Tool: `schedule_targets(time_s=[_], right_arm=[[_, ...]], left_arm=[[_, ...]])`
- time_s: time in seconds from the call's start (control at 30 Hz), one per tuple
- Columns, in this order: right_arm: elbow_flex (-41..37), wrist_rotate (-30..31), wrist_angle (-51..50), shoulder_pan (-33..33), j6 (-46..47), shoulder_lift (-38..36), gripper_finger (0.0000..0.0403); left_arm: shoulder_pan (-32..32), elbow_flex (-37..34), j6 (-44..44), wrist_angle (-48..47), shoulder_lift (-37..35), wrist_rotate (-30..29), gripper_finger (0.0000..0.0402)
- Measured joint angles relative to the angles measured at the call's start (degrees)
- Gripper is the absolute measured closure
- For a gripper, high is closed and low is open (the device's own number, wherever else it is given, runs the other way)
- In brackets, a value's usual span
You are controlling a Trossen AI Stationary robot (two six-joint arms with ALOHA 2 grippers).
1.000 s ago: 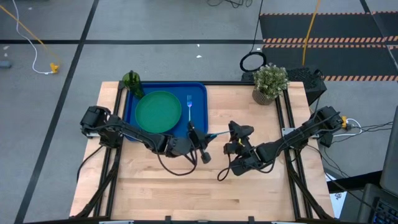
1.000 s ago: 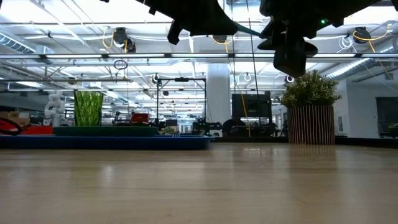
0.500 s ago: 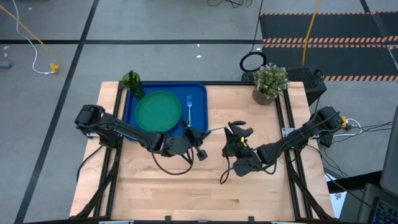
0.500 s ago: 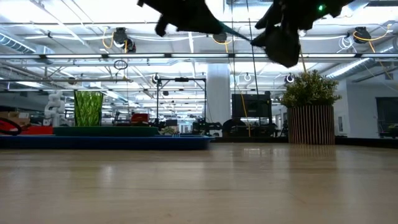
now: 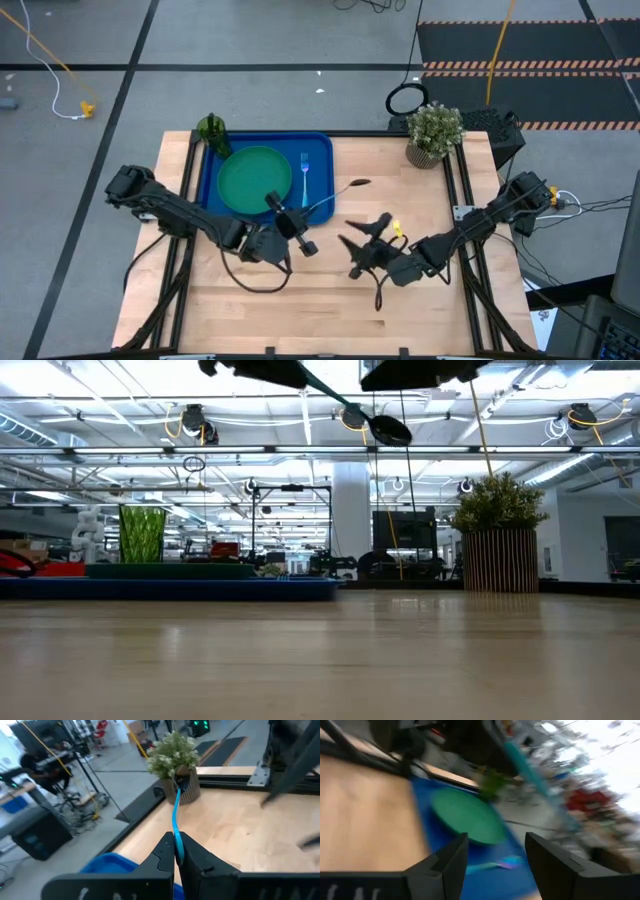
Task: Pick and place plate/cup/fork/spoon on tray
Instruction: Put the blue spoon on the blue serving tray to the right of the blue fork
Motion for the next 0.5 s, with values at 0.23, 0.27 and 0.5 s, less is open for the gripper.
schedule_targets(time_s=[0.23,0.27,0.5], right_arm=[[0.00,-13.25,3.53,-3.58,11.99,0.00,0.0213],[0.00,-14.42,4.34,-3.89,12.70,0.00,0.0213],[-2.46,-26.20,20.18,-7.12,17.36,0.00,0.0213]], left_arm=[[-3.64,-0.03,2.41,1.03,-1.41,-7.80,0.0395],[-4.28,-0.02,3.33,1.13,-1.60,-9.08,0.0397],[-8.95,-0.01,14.44,6.88,-2.26,-14.57,0.0397]])
